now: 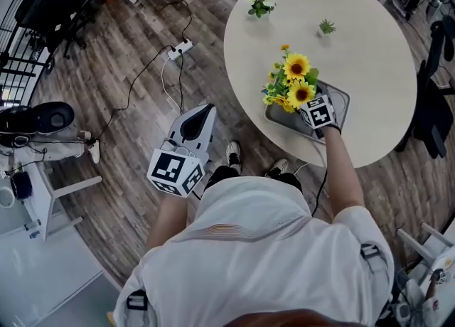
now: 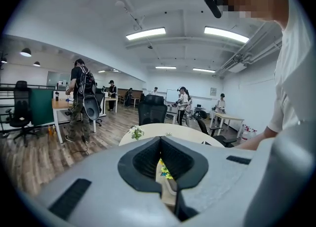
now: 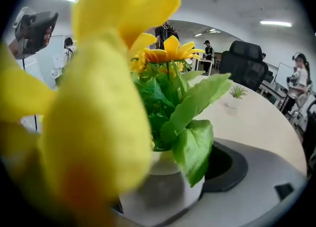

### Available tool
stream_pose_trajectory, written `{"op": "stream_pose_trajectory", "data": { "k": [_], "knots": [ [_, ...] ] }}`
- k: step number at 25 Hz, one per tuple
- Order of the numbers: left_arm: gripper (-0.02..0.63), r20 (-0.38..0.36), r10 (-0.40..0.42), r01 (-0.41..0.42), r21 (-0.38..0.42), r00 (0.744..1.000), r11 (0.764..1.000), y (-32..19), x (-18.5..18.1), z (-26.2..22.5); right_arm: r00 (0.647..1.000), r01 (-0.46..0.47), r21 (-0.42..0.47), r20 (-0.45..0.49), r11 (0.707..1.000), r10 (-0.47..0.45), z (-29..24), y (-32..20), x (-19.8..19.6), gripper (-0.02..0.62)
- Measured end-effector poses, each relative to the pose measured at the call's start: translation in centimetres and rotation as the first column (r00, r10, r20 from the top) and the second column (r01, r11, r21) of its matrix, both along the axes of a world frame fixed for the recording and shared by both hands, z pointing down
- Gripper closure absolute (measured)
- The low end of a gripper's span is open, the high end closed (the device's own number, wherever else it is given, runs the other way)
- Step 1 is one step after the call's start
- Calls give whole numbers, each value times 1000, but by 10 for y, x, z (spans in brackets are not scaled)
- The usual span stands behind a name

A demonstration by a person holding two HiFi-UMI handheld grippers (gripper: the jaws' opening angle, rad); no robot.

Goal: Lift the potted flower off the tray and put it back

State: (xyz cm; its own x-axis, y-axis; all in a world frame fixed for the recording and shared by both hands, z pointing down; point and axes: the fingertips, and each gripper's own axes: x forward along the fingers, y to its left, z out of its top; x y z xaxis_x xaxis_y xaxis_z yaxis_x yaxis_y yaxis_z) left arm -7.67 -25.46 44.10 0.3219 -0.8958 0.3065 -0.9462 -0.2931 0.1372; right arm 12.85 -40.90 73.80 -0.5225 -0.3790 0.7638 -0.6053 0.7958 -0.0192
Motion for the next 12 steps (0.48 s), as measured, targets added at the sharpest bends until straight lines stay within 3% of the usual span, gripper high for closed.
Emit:
{"op": "stream_pose_trajectory", "data": {
  "k": [12],
  "knots": [
    [601,-18,-18,18,-27,1000,999,-2,-6,8,999,28,5,21,1000,-28,5,-5,-17,117]
  ]
}}
